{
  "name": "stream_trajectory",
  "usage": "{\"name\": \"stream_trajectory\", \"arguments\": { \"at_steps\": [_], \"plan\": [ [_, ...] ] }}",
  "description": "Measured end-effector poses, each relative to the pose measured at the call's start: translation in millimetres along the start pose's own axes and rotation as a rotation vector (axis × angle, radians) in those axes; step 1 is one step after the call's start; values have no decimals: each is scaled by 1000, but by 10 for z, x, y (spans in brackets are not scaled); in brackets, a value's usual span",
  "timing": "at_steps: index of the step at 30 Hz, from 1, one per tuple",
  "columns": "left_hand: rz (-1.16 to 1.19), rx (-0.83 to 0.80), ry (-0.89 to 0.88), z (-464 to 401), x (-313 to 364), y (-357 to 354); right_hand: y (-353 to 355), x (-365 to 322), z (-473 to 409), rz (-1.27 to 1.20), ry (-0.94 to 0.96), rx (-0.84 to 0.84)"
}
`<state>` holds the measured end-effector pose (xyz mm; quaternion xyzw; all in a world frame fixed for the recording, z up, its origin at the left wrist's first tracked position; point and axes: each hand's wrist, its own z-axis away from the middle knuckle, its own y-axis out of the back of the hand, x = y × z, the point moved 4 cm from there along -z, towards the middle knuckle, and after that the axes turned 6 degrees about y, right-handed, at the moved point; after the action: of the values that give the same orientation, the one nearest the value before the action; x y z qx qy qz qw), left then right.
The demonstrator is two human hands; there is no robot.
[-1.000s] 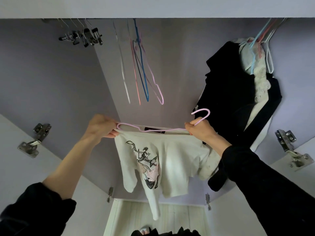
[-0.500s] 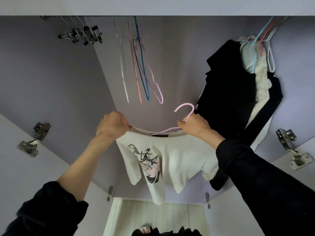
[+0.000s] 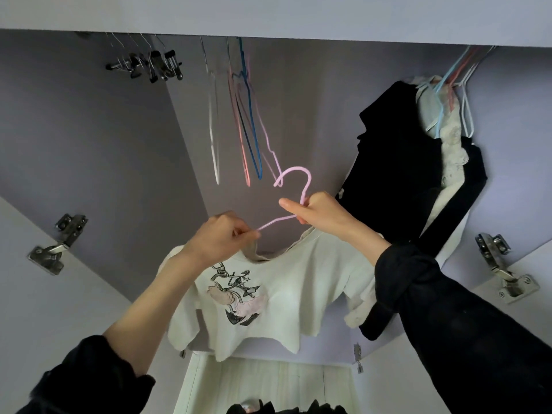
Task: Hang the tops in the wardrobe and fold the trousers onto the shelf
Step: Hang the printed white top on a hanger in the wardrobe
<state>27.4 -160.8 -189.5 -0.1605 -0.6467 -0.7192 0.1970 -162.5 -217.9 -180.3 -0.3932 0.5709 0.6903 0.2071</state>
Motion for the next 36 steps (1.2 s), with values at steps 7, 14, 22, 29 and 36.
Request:
{"name": "stream_trajectory", "arguments": {
  "at_steps": [7, 14, 22, 29, 36],
  "plan": [
    [214, 380, -126, 96, -112, 96, 111, -144, 56, -171, 140, -72],
    [276, 553, -61, 122, -310, 372, 404, 346, 6, 157, 132, -14],
    [389, 541, -32, 60, -475, 364, 498, 505, 57, 274, 143, -10],
    [417, 554, 13, 44, -603, 380, 610, 728, 104, 241, 35, 35],
    [293, 574, 115, 33, -705, 318, 528, 730, 157, 107, 44, 16]
  ]
}}
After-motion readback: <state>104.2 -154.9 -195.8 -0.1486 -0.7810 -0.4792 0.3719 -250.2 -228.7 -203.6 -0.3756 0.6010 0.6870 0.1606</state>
